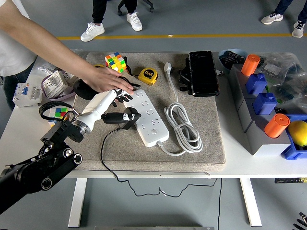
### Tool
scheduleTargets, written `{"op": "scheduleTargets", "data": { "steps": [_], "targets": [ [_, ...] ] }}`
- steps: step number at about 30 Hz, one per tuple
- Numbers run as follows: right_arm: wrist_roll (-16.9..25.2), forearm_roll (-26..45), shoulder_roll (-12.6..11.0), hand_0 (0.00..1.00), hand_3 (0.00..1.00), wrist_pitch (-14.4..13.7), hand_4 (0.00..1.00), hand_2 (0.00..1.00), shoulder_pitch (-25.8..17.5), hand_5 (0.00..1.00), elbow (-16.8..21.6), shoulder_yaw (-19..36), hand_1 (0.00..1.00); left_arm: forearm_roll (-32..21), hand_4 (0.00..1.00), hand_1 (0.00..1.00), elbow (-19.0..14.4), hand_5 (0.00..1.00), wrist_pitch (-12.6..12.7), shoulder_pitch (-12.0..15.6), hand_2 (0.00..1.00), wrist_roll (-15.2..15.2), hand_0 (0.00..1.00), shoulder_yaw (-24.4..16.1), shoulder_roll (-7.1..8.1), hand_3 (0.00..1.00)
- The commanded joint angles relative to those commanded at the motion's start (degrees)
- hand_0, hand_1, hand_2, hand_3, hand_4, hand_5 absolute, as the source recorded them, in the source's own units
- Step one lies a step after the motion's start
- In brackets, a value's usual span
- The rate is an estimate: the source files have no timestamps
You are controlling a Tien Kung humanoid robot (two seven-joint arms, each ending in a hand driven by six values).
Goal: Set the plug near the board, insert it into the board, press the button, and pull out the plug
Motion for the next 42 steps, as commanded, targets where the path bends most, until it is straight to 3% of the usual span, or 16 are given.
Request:
{"op": "scheduleTargets", "data": {
  "steps": [4, 5, 10, 11, 14, 16, 17, 27, 42],
  "targets": [
    [0.0, 0.0, 0.0, 0.594, 0.496, 0.1, 0.774, 0.591, -0.2, 0.496, -0.1, 0.0, 0.644, -4.5, 0.998, 0.647, -2.8, 0.623, 3.8, 2.4, 0.679, -6.0, 0.470, -0.6, 1.00, 0.698],
    [0.0, 0.0, -0.1, 0.594, 0.496, 0.1, 0.774, 0.590, -0.2, 0.495, -0.1, 0.0, 0.644, -5.4, 0.963, 0.704, -3.1, 0.549, 4.2, 2.8, 0.712, -7.4, 0.623, -0.6, 1.16, 0.717],
    [0.0, -0.1, 0.1, 0.594, 0.496, 0.1, 0.774, 0.590, -0.1, 0.495, -0.1, 0.1, 0.644, -10.0, 0.963, 0.704, -3.8, 0.549, 2.5, 5.2, 0.712, -13.8, 0.623, -0.1, 1.96, 0.717],
    [0.0, -0.2, 0.1, 0.594, 0.496, 0.1, 0.775, 0.590, -0.1, 0.494, 0.0, 0.1, 0.644, -10.1, 0.869, 0.784, -3.7, 0.510, 2.1, 5.6, 0.783, -14.4, 0.745, 0.1, 2.10, 0.751],
    [0.0, -0.2, 0.1, 0.594, 0.496, 0.1, 0.775, 0.590, -0.1, 0.494, -0.1, 0.2, 0.644, -9.5, 0.869, 0.784, -3.0, 0.510, 0.4, 6.7, 0.783, -16.3, 0.745, 0.3, 2.61, 0.751],
    [0.0, -0.1, 0.1, 0.594, 0.496, 0.1, 0.775, 0.590, -0.1, 0.494, -0.1, 0.2, 0.644, -9.4, 0.869, 0.784, -2.7, 0.510, -0.2, 7.2, 0.783, -17.0, 0.745, 0.3, 2.91, 0.751],
    [0.0, -0.2, 0.1, 0.594, 0.496, 0.1, 0.775, 0.591, -0.2, 0.494, -0.1, 0.2, 0.644, -9.2, 0.831, 0.829, -2.6, 0.512, -0.5, 7.6, 0.820, -17.3, 0.826, 0.2, 3.09, 0.796],
    [0.0, -0.3, 0.1, 0.594, 0.496, 0.2, 0.775, 0.590, -0.3, 0.494, -0.1, 0.3, 0.643, -7.5, 0.809, 0.840, -1.0, 0.497, 1.3, 9.4, 0.831, -17.5, 0.843, 0.0, 3.44, 0.803],
    [0.1, -0.3, 0.2, 0.594, 0.494, 0.1, 0.774, 0.588, -0.2, 0.494, -0.1, 0.4, 0.643, -6.5, 0.820, 0.843, 1.2, 0.500, 1.2, 8.0, 0.830, -16.1, 0.848, 2.0, 2.58, 0.803]
  ]
}}
